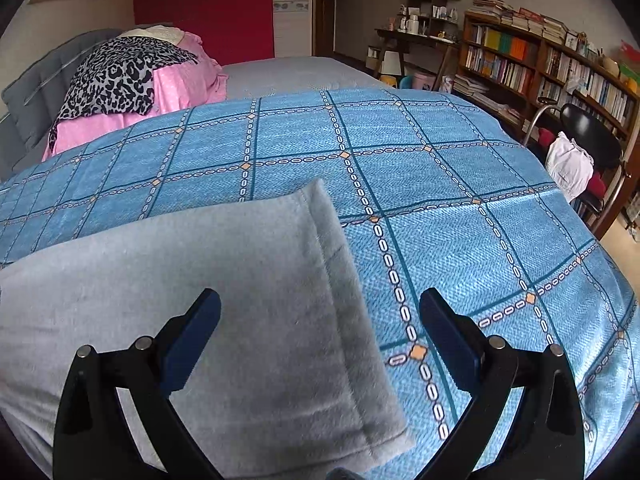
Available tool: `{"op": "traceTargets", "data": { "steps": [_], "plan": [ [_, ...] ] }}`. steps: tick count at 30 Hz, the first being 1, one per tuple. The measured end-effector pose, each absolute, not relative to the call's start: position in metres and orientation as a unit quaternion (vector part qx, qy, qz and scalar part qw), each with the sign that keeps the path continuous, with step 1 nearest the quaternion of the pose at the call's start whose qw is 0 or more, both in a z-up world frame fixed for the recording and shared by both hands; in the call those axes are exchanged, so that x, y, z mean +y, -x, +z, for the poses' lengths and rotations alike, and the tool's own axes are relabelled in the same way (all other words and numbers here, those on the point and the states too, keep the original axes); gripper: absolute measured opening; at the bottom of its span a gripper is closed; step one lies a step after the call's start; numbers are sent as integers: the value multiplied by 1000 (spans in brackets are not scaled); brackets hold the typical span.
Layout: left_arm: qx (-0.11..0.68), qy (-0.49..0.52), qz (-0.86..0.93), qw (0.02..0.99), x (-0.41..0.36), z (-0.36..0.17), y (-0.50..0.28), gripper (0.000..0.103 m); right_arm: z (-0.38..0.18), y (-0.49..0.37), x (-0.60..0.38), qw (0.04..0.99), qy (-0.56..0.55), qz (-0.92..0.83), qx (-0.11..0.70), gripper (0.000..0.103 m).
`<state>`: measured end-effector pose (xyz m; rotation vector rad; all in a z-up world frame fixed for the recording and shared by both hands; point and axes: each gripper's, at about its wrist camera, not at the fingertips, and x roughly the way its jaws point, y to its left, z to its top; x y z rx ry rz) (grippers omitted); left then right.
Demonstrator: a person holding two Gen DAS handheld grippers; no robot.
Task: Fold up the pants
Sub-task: 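Lift the waistband with both grippers and carry it toward the leg hems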
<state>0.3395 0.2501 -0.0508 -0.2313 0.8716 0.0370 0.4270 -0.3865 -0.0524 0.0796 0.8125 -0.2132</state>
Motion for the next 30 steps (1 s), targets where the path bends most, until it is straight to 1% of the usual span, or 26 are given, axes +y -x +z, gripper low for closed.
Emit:
{"op": "traceTargets", "data": {
  "steps": [10, 12, 14, 15, 16, 17, 20, 21, 22, 23, 25, 26, 30],
  "plan": [
    [423, 97, 26, 901, 246, -56, -342, 36, -86, -514, -432, 884, -128, -87, 441, 100],
    [423, 98, 26, 900, 246, -56, -342, 36, -92, -529, -437, 878, -147, -76, 449, 98],
    [424, 102, 24, 900, 247, -58, -344, 37, -96, -542, -440, 876, -153, -69, 453, 88],
    [424, 104, 24, 899, 248, -58, -344, 37, -97, -546, -439, 875, -151, -70, 455, 85],
    [425, 105, 23, 899, 248, -59, -345, 37, -98, -550, -439, 875, -146, -74, 456, 78],
    [425, 106, 23, 899, 248, -59, -345, 37, -99, -554, -439, 874, -142, -77, 457, 73],
    [425, 108, 21, 898, 249, -59, -346, 37, -100, -560, -440, 875, -132, -87, 458, 47],
    [426, 108, 21, 898, 250, -59, -346, 37, -100, -560, -440, 876, -135, -83, 456, 42],
    [426, 108, 20, 898, 250, -60, -346, 37, -100, -560, -440, 877, -138, -74, 455, 30],
    [426, 108, 20, 898, 250, -60, -346, 37, -100, -559, -439, 877, -140, -65, 456, 23],
    [425, 108, 20, 899, 250, -60, -345, 37, -96, -554, -435, 881, -127, -69, 451, 14],
    [424, 108, 20, 899, 250, -60, -345, 37, -93, -552, -434, 883, -122, -70, 448, 12],
    [423, 110, 20, 899, 251, -60, -345, 37, -72, -535, -429, 898, -112, -74, 419, 11]
  ]
}}
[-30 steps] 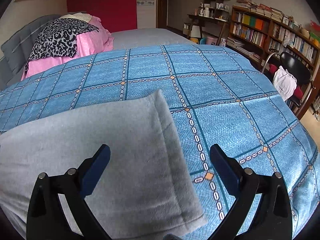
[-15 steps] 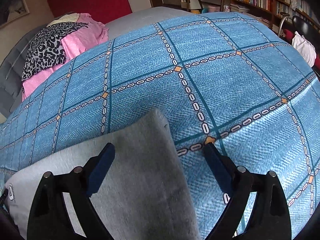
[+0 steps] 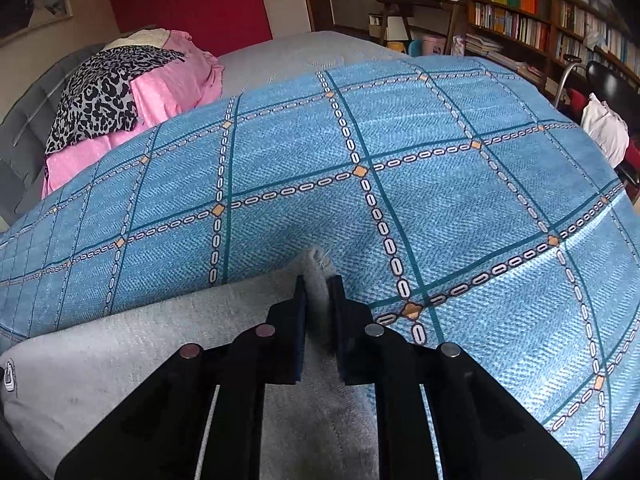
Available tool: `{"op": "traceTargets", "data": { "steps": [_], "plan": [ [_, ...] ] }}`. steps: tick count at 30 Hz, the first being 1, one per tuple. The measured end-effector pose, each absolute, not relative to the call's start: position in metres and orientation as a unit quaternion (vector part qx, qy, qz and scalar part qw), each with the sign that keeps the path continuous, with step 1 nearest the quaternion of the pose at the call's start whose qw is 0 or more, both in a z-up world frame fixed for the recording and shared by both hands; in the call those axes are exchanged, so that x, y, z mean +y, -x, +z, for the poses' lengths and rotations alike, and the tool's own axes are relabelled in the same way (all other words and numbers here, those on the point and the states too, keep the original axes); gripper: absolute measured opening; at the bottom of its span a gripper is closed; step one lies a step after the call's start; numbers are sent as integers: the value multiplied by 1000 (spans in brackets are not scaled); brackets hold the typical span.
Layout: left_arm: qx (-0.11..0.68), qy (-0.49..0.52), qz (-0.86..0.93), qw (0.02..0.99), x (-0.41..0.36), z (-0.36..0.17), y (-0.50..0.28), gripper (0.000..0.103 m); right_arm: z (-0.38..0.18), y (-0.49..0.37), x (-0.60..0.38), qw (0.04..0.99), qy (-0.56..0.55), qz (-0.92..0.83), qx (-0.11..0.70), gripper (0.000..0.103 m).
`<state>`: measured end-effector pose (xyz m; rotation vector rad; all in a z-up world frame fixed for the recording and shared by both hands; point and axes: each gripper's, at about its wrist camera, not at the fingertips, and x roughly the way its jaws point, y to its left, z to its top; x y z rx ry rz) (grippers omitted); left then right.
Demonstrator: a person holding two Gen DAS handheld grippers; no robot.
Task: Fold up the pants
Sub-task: 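Lift the waistband with both grippers and carry it toward the leg hems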
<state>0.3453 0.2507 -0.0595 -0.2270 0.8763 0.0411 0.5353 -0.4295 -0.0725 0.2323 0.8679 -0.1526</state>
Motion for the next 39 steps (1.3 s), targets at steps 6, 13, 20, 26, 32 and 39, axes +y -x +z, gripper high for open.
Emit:
{"op": "traceTargets", "data": {
  "steps": [6, 13, 20, 26, 32, 39],
  "plan": [
    [412, 111, 23, 904, 251, -56, -339, 37, -29, -502, -423, 918, -103, -73, 375, 11],
    [380, 123, 19, 917, 253, -28, -319, 35, 20, -448, -419, 936, -105, -62, 330, 11],
    [336, 123, -6, 934, 251, 18, -271, 34, 45, -384, -427, 945, -129, -56, 296, 11],
    [308, 111, -27, 945, 246, 47, -217, 34, 51, -325, -443, 946, -161, -59, 275, 7],
    [289, 104, -38, 951, 243, 55, -162, 34, 55, -259, -454, 950, -177, -57, 250, 7],
    [262, 110, -54, 957, 245, 56, -104, 34, 50, -166, -452, 959, -170, -52, 221, 7]
  ]
}}
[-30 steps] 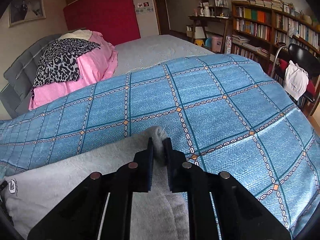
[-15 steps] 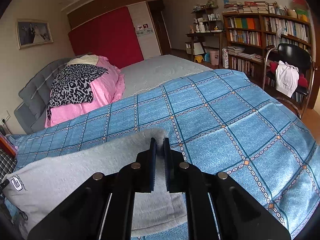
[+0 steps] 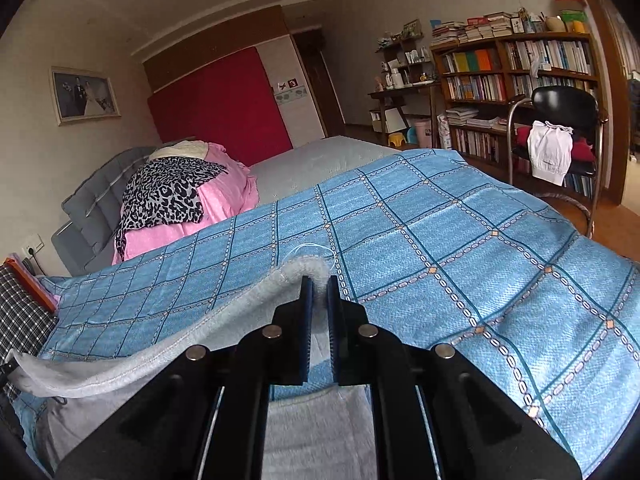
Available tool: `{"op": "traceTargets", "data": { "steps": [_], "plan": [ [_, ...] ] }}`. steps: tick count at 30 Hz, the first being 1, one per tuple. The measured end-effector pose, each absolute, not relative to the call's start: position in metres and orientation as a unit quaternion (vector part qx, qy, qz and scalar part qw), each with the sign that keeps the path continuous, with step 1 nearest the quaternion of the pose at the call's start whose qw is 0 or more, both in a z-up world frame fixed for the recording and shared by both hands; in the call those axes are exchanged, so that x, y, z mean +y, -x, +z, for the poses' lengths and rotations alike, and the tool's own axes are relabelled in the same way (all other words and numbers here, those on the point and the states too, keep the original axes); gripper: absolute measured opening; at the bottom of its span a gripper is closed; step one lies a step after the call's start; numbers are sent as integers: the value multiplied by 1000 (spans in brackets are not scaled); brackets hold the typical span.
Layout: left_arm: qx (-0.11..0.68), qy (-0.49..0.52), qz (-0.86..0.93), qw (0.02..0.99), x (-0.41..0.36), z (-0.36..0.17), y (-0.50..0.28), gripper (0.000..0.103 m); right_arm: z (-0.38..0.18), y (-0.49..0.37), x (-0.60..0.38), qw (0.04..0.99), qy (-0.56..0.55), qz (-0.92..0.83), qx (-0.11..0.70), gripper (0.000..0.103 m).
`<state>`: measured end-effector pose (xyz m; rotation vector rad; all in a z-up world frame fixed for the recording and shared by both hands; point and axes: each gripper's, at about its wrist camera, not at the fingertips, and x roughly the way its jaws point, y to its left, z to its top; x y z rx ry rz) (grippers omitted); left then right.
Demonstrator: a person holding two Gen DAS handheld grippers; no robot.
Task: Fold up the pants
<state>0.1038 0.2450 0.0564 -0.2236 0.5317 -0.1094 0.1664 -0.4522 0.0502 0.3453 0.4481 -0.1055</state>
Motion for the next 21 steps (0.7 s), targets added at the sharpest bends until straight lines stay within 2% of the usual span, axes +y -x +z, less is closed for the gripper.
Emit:
{"op": "traceTargets", "data": {
  "steps": [11, 15, 21],
  "plan": [
    [234, 52, -96, 966, 236, 27, -26, 34, 5, -32, -442, 957, -181, -67, 218, 7],
    [222, 13, -107, 969, 232, 10, -7, 34, -17, -5, -437, 952, -189, -88, 225, 4],
    [221, -29, -104, 969, 230, -9, 2, 36, -51, 18, -444, 939, -217, -99, 248, 4]
  ]
}}
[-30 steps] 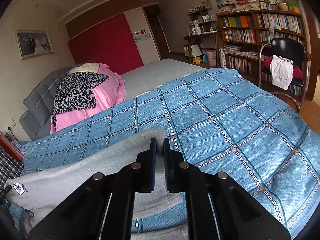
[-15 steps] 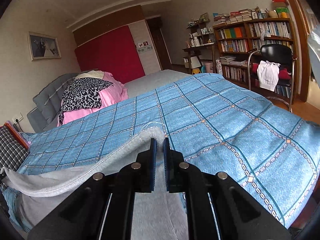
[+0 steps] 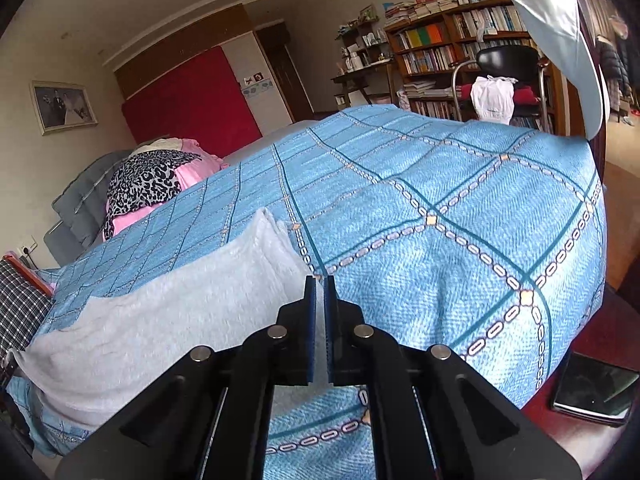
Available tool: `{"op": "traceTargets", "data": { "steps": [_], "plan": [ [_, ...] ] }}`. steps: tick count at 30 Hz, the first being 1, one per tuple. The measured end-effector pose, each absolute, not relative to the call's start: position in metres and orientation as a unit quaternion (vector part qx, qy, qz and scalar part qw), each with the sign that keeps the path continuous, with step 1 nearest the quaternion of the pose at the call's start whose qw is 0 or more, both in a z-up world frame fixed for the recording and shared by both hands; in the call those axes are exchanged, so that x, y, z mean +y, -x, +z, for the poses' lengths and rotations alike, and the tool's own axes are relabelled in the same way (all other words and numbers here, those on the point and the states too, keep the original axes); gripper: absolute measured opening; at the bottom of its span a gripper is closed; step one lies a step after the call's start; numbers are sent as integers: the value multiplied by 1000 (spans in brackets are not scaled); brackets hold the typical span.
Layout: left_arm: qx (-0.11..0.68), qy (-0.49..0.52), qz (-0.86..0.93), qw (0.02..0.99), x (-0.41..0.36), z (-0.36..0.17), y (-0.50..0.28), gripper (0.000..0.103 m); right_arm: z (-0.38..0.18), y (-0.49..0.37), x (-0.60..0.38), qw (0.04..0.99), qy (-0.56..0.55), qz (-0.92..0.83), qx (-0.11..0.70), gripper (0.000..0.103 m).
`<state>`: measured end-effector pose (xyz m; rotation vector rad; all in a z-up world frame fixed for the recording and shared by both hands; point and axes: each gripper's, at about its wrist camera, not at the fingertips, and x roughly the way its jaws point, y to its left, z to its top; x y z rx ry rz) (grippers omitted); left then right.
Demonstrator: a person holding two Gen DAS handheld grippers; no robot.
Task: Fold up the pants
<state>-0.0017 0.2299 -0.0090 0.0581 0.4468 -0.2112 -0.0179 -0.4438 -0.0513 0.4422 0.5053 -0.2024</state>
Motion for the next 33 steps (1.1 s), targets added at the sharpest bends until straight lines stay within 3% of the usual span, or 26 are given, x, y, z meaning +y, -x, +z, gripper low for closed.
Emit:
{"op": "traceTargets", "data": {
  "steps": [4, 6, 7, 8, 16, 29, 33],
  "plan": [
    [229, -18, -95, 969, 236, -19, 1, 40, -65, 17, -442, 931, -241, -82, 263, 6],
    [236, -15, -89, 968, 240, -23, 1, 44, -68, 13, -441, 925, -260, -69, 269, 16],
    [240, -13, -84, 967, 243, -25, 1, 49, -69, 12, -441, 920, -273, -64, 272, 29],
    [244, -11, -81, 966, 245, -27, 2, 53, -71, 13, -441, 917, -287, -60, 272, 34],
    [263, 7, -59, 963, 263, -39, 18, 67, -84, 18, -437, 898, -346, -25, 270, 34],
    [289, 9, -67, 955, 270, -50, 35, 67, -91, -8, -425, 894, -353, -12, 277, 34],
    [298, 59, -103, 947, 282, -51, 42, 67, -89, -13, -421, 898, -346, -16, 272, 34]
  ]
}}
